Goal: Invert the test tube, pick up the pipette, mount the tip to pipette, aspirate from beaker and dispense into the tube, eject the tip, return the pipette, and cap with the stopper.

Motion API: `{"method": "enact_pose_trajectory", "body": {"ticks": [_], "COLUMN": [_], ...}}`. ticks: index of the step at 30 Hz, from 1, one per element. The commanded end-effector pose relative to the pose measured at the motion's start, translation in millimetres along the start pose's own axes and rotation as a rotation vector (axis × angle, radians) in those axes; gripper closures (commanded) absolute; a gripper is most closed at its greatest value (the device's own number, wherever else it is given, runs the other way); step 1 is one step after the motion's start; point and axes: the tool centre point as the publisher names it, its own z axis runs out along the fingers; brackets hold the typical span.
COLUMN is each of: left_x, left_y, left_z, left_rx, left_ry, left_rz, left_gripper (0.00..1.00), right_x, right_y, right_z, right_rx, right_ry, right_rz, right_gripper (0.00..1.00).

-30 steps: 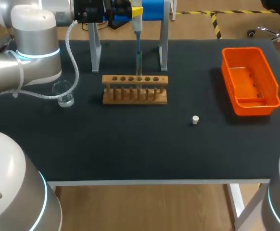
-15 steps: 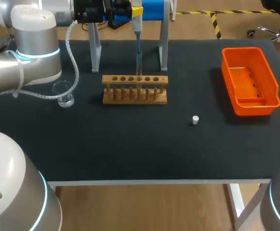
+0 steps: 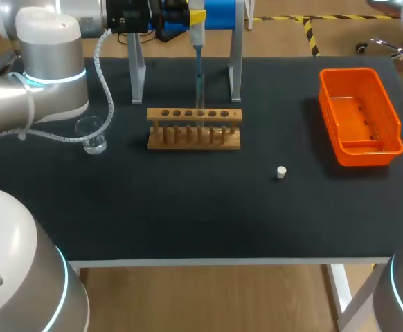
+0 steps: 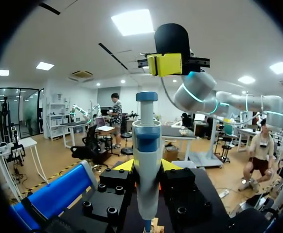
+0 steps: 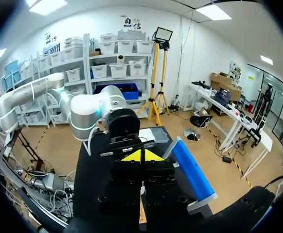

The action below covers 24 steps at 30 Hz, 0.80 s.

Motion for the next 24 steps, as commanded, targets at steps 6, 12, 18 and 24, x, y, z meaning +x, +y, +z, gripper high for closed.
{"method": "enact_pose_trajectory", "body": {"ticks": [6, 12, 18, 24], "left_x": [-0.2, -0.2, -0.2, -0.2], "left_y": [-0.7, -0.7, -0.7, -0.7], "left_z": [0.1, 0.1, 0.1, 0.1], "left_rx": [-0.003, -0.003, -0.003, -0.003], "left_ry": [0.001, 0.001, 0.001, 0.001], "left_rz": [-0.001, -0.001, -0.001, -0.001], "left_gripper": [1.00, 1.00, 1.00, 1.00], "right_x": [-6.2, -7.6, -7.7, -9.2], "right_y": [-2.6, -2.8, -2.0, -2.8], "right_z": [16.7, 21.8, 24.9, 27.1], "right_rx": [0.010, 0.017, 0.019, 0.021], "right_ry": [0.020, 0.024, 0.027, 0.027], "right_rz": [0.001, 0.011, 0.012, 0.015], "right_gripper": [1.00, 1.00, 1.00, 1.00]}}
